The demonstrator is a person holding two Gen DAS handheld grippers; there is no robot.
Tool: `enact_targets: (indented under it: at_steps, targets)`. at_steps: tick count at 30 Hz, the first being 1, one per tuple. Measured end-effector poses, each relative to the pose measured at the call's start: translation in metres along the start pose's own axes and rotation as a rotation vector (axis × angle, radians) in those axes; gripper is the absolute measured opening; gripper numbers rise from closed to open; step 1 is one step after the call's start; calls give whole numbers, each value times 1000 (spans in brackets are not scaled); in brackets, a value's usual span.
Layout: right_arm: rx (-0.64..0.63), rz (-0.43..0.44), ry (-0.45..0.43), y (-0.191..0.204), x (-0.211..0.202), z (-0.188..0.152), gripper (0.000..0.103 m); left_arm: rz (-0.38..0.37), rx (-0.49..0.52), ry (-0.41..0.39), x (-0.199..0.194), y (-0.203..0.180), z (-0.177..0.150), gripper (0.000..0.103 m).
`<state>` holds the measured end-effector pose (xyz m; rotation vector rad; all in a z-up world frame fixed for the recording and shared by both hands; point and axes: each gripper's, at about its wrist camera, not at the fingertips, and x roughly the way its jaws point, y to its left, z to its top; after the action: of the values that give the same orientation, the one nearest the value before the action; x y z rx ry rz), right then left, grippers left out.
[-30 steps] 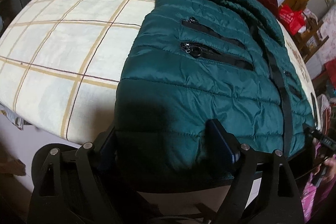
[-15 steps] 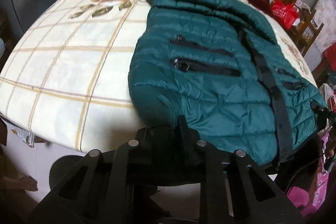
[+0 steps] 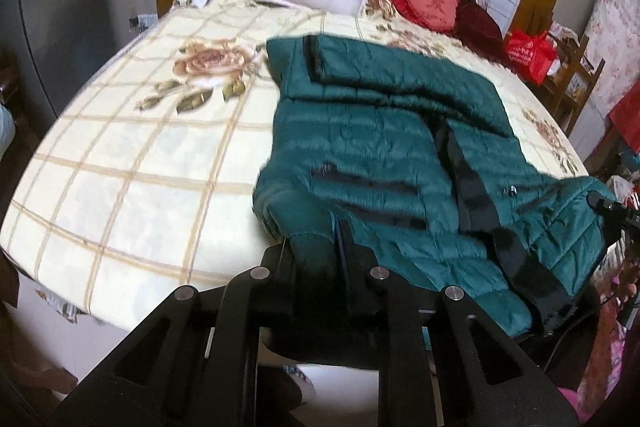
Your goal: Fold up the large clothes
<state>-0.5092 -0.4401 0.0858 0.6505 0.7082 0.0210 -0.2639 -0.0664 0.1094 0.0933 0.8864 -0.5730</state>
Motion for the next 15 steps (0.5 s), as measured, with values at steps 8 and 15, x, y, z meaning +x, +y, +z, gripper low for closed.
enact_targets:
  at_steps: [8,15]
  targets:
    - [7,-23,-56,0,4,41,16,5,-26,-79,-1,2,38,15]
    - [23,-50,-85,-6,16,78,15,9,-65,-126,11,3,76,15]
